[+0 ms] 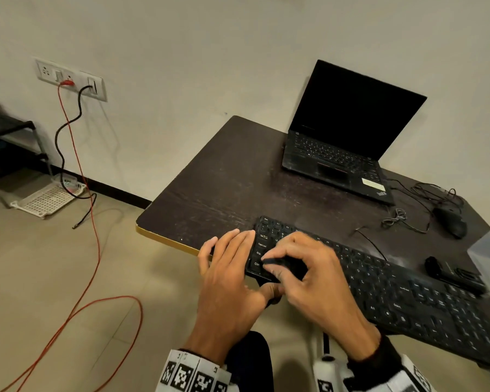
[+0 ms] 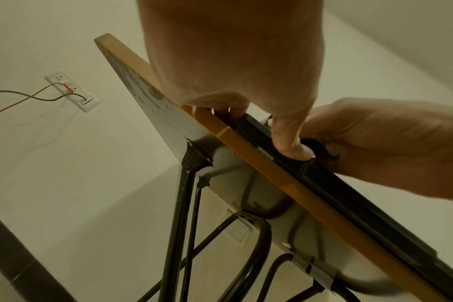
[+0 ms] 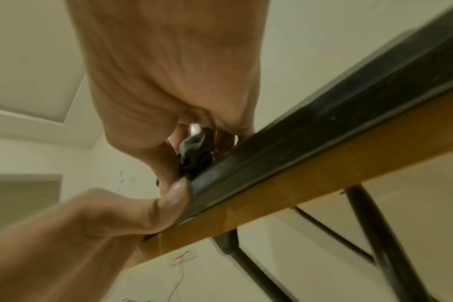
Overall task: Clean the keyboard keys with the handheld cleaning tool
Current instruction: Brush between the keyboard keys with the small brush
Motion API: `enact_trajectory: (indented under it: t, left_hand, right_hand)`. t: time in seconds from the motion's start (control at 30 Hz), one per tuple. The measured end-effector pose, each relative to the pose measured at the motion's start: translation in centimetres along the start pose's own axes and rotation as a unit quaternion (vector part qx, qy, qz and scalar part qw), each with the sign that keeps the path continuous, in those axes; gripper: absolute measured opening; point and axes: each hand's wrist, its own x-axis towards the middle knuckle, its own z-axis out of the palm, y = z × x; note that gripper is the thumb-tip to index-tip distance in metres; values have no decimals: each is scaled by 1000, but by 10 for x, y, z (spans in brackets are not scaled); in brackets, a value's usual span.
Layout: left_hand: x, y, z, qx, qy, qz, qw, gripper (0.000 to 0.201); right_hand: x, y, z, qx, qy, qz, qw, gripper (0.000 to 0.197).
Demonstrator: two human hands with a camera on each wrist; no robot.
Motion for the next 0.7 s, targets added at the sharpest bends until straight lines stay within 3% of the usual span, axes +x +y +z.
enact_trajectory:
  t: [0.07, 0.2, 0.33, 0.47, 0.57, 0.7]
  left_hand:
    - [0, -2, 1, -4, 3, -3, 1000, 72]
    - [0, -2, 1, 1, -8, -1, 1000, 82]
    - [-1, -3, 1, -13, -1, -11, 1000, 69]
    - [-1, -1, 0, -6, 1, 0, 1000, 81]
    - [0, 0, -1, -20, 9, -5, 1000, 73]
    - [-1, -3, 0, -3, -5, -3, 1000, 90]
  right_hand:
    - [-3, -8, 5, 9, -47, -22, 999, 8]
    - [5, -2, 2, 11, 9, -2, 1000, 8]
    - [3, -12, 12, 3, -44, -38, 998, 9]
    - [15, -4, 5, -6, 2, -9, 1000, 9]
    - [12, -12, 7, -16, -55, -39, 998, 9]
    - [18, -1, 0, -19, -8, -12, 1000, 9]
